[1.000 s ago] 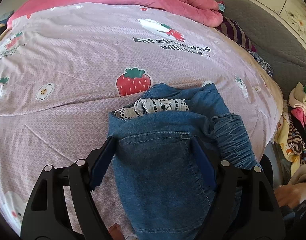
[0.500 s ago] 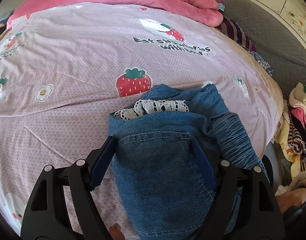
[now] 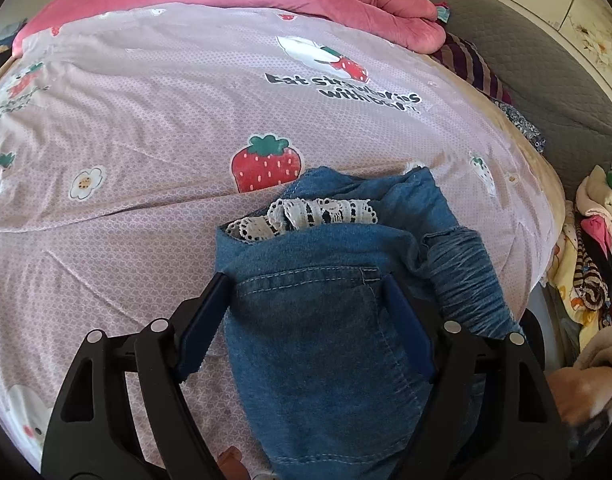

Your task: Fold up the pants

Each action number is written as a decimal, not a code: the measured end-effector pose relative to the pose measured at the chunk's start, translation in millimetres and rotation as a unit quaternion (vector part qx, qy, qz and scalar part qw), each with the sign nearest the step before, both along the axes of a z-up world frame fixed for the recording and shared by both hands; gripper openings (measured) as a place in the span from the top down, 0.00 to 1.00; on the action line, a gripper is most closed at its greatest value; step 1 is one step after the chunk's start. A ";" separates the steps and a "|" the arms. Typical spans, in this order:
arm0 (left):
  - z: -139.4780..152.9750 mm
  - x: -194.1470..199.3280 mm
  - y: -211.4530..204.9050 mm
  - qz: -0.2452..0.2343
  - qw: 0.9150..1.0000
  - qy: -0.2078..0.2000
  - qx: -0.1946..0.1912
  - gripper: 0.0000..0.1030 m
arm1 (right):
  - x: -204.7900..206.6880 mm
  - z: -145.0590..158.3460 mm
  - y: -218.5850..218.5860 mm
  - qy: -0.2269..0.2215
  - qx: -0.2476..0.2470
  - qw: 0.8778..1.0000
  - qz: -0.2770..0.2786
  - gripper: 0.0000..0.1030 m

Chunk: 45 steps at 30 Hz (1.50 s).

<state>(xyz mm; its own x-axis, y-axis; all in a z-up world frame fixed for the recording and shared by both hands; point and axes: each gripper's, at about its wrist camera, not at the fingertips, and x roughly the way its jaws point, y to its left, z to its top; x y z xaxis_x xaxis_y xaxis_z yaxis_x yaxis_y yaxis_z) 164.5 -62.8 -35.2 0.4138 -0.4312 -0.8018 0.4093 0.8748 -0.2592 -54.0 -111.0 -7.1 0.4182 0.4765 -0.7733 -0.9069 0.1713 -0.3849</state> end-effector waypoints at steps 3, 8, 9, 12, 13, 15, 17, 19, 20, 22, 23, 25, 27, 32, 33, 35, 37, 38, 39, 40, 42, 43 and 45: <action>-1.1 0.1 -0.8 -0.002 1.000 -0.001 0.000 0.31 | 1.3 5.7 -14.5 0.016 0.019 1.000 -0.010 0.88; -3.8 -0.9 -5.2 0.004 1.000 -0.005 0.007 0.29 | 4.2 10.1 -22.7 0.038 0.051 0.997 -0.040 0.88; -3.8 -1.6 -6.5 0.004 1.000 -0.007 0.010 0.29 | 4.5 13.7 -22.5 0.040 0.054 0.997 -0.045 0.87; 0.3 -4.8 -7.3 0.003 1.000 -0.017 0.015 0.29 | 5.0 30.2 -31.0 0.061 0.094 0.991 -0.069 0.85; 2.1 -5.9 -7.2 0.002 1.000 -0.020 0.015 0.29 | 3.9 38.4 -35.6 0.067 0.109 0.989 -0.072 0.85; 6.5 -9.8 -7.3 -0.001 0.999 -0.030 0.017 0.29 | -3.2 50.5 -45.5 0.068 0.145 0.984 -0.080 0.84; 9.6 -11.8 -6.5 0.002 0.999 -0.033 0.016 0.29 | -7.0 62.0 -55.2 0.070 0.171 0.978 -0.093 0.82; 13.0 -13.8 -5.6 0.004 0.999 -0.037 0.012 0.29 | -9.3 74.1 -67.4 0.077 0.201 0.971 -0.106 0.76; 14.2 -14.9 -5.4 0.005 0.999 -0.040 0.013 0.29 | -11.2 78.6 -72.5 0.079 0.212 0.968 -0.112 0.73; 16.3 -17.6 -5.3 0.005 0.999 -0.043 0.012 0.29 | -14.3 84.7 -79.5 0.073 0.221 0.965 -0.123 0.71; 17.3 -18.9 -5.1 0.006 0.999 -0.044 0.012 0.29 | -15.2 89.4 -84.3 0.069 0.226 0.963 -0.130 0.71; 19.6 -21.7 -4.5 0.006 0.999 -0.046 0.010 0.29 | -15.2 95.3 -92.7 0.064 0.234 0.959 -0.146 0.70; 21.8 -24.4 -2.5 0.008 0.999 -0.048 0.007 0.29 | -17.5 100.3 -102.9 0.058 0.239 0.955 -0.167 0.68; 32.5 -34.5 7.5 0.013 0.998 -0.059 -0.004 0.28 | -15.4 96.2 -131.2 0.052 0.253 0.938 -0.231 0.60; 34.6 -37.3 10.3 0.016 0.998 -0.062 -0.005 0.28 | -14.7 88.1 -129.9 0.052 0.255 0.936 -0.238 0.60; 37.4 -42.3 15.0 0.020 0.998 -0.066 -0.008 0.28 | -11.1 81.6 -136.7 0.051 0.264 0.928 -0.258 0.56; 39.1 -47.7 19.4 0.029 0.997 -0.072 -0.003 0.28 | -6.0 75.4 -139.0 0.052 0.269 0.920 -0.279 0.56; 39.6 -51.1 21.4 0.032 0.997 -0.075 -0.002 0.28 | -5.3 72.0 -140.8 0.051 0.271 0.917 -0.289 0.56; 39.8 -53.2 22.9 0.032 0.997 -0.076 -0.003 0.28 | -3.9 66.6 -143.0 0.052 0.273 0.913 -0.300 0.56; 39.3 -57.6 25.0 0.034 0.996 -0.076 -0.005 0.27 | -1.4 67.5 -143.6 0.052 0.274 0.910 -0.307 0.56; 35.6 -64.5 28.5 0.035 0.997 -0.073 -0.010 0.25 | 4.7 68.0 -140.3 0.049 0.272 0.906 -0.320 0.56; 32.5 -69.6 30.7 0.038 0.997 -0.072 -0.007 0.25 | 7.9 68.2 -140.3 0.047 0.270 0.905 -0.325 0.56; 27.9 -80.0 33.2 0.045 0.996 -0.074 0.004 0.25 | 14.9 68.7 -138.5 0.040 0.262 0.903 -0.338 0.59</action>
